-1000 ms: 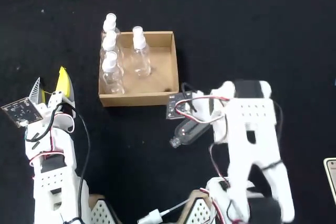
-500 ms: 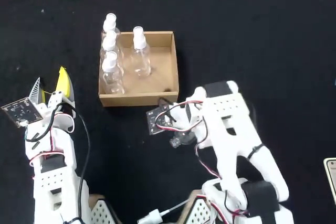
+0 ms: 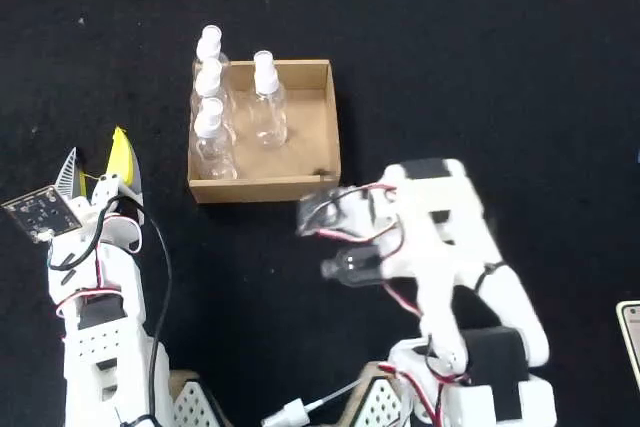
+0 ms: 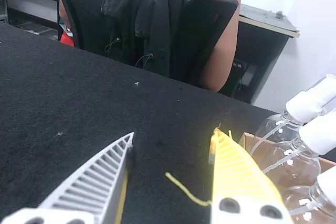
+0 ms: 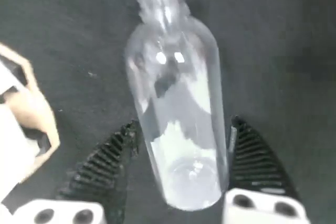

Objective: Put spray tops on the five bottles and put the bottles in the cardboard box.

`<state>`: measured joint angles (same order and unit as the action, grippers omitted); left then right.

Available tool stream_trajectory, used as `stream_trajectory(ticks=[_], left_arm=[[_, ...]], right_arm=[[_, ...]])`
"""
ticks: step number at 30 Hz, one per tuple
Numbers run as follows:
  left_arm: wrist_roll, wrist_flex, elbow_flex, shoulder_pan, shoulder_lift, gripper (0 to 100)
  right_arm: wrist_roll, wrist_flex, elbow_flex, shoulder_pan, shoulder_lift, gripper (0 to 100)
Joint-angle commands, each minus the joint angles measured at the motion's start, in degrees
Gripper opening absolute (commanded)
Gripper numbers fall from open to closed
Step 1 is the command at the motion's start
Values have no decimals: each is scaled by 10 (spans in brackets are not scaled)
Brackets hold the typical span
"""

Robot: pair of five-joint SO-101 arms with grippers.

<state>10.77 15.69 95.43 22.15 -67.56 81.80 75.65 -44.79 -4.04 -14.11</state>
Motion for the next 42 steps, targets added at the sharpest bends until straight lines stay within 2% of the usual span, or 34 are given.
stream_trajectory(ticks=[1, 7, 10, 12, 18, 23, 27, 34, 39, 42], left_arm=[[-3, 13, 12, -5, -1, 209], [-3, 13, 11, -5, -1, 209], [-3, 13, 11, -5, -1, 209], [-3, 13, 11, -5, -1, 209], [-3, 13, 13, -5, -1, 209], [-3, 13, 13, -5, -1, 209], [-3, 13, 13, -5, -1, 209], [-3, 13, 12, -5, -1, 209], [-3, 13, 12, -6, -1, 209], [-3, 13, 12, -6, -1, 209]], right_arm=[[-45, -10, 26, 105, -5, 223], [-170, -5, 73, 285, 11, 223], [-239, -3, 95, 338, 27, 224], [-254, 17, 117, 353, 29, 227], [-235, 100, 199, 274, 20, 239], [-236, 144, 218, 186, 8, 351], [-236, 86, 164, 151, 33, 356], [-234, -36, 75, 149, 76, 356], [-241, -96, 45, 154, 77, 289], [-290, -136, 44, 155, 77, 138]])
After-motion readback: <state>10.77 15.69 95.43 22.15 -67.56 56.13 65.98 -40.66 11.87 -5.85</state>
